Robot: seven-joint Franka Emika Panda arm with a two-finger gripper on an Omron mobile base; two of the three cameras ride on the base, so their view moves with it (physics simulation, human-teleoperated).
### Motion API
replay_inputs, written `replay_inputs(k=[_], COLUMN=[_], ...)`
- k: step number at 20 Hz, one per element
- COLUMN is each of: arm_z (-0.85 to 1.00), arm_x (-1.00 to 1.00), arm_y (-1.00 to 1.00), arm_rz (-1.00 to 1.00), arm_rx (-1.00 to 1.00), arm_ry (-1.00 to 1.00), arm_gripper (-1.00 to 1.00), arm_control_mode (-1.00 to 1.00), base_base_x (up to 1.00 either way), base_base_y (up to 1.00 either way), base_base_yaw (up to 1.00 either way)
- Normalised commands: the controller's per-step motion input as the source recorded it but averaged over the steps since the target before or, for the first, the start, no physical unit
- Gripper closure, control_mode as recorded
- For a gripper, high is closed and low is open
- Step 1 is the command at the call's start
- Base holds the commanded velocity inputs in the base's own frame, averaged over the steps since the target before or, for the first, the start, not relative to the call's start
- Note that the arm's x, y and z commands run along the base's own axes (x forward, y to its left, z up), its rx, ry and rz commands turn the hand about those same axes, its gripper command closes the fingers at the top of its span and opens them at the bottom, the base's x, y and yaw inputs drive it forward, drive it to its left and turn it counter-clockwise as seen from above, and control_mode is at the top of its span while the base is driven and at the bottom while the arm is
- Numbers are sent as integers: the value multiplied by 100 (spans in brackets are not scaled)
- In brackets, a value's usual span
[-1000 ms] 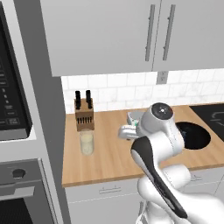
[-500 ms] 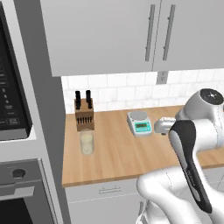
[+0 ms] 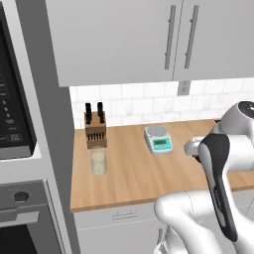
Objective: Grab a lemon wedge from the fridge and one ice cube from the ice bowl, and put them in the glass of lemonade.
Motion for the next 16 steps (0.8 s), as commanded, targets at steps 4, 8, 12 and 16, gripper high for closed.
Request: replay_inputs(k=[4, 8, 12, 16], arm_z=[-12, -30, -22, 0], arm_x=[-4, -17, -18, 0], arm_y=[9, 39, 28, 0], arm_rz=[1, 0, 0, 0], arm_rx=[-1, -6, -4, 0], arm_ry=[0, 0, 0, 0], arm_gripper=[-100, -100, -100, -100], arm_control_mode=[-100, -100, 100, 100], base_base_x=[0, 0, -14, -80], base_base_y=[0, 0, 10, 36], base_base_yaw=[0, 0, 1, 6])
